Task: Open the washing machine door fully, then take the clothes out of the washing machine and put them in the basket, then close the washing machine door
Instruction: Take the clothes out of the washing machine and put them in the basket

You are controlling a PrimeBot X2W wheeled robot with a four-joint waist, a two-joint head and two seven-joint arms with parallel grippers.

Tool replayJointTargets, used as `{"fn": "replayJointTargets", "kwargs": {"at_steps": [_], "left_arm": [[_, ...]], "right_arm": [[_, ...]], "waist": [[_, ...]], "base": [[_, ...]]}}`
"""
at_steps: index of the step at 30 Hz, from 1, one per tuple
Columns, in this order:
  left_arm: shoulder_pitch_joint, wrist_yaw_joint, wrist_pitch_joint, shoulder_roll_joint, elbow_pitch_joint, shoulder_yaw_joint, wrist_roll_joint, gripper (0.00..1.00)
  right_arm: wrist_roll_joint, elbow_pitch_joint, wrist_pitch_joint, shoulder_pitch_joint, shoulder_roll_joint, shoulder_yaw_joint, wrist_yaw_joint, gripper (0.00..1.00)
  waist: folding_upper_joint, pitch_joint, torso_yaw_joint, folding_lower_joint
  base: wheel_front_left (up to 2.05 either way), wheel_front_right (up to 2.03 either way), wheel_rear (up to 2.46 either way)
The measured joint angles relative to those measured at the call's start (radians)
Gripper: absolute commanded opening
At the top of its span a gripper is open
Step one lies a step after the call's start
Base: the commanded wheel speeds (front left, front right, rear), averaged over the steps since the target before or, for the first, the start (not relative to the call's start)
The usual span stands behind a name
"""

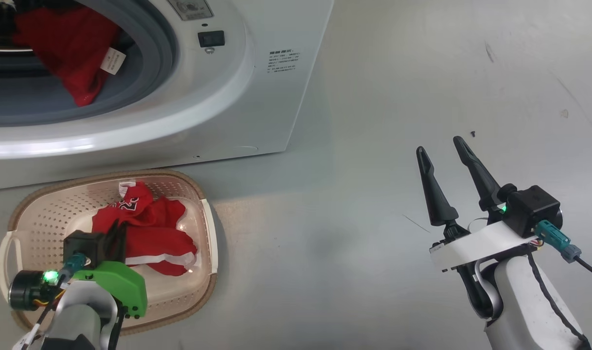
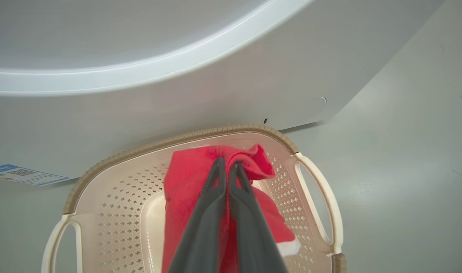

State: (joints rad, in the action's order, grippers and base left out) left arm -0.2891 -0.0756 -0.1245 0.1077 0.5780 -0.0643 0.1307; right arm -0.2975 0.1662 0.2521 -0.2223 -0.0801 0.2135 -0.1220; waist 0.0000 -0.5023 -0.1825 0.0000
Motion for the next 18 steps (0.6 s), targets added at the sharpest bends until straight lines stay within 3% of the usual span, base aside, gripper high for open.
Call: {"fn": "replayJointTargets", "kwargs": {"at_steps": [17,18], "left_arm": [[-0.052,0.022,-0.015,0.003,0.227,0.07,0.044,0.0],[-0.059,0.022,-0.02,0.001,0.232,0.07,0.044,0.08]], "right_arm": [[0.009,0.002,0.0,-0.017,-0.008,-0.009,0.0,1.0],[0.009,0.002,0.0,-0.017,-0.008,-0.009,0.0,1.0]], "waist": [[0.0,-0.026,0.009,0.0],[0.0,-0.026,0.01,0.0]], "base": [[0.0,0.0,0.0],[0.0,0.0,0.0]]}}
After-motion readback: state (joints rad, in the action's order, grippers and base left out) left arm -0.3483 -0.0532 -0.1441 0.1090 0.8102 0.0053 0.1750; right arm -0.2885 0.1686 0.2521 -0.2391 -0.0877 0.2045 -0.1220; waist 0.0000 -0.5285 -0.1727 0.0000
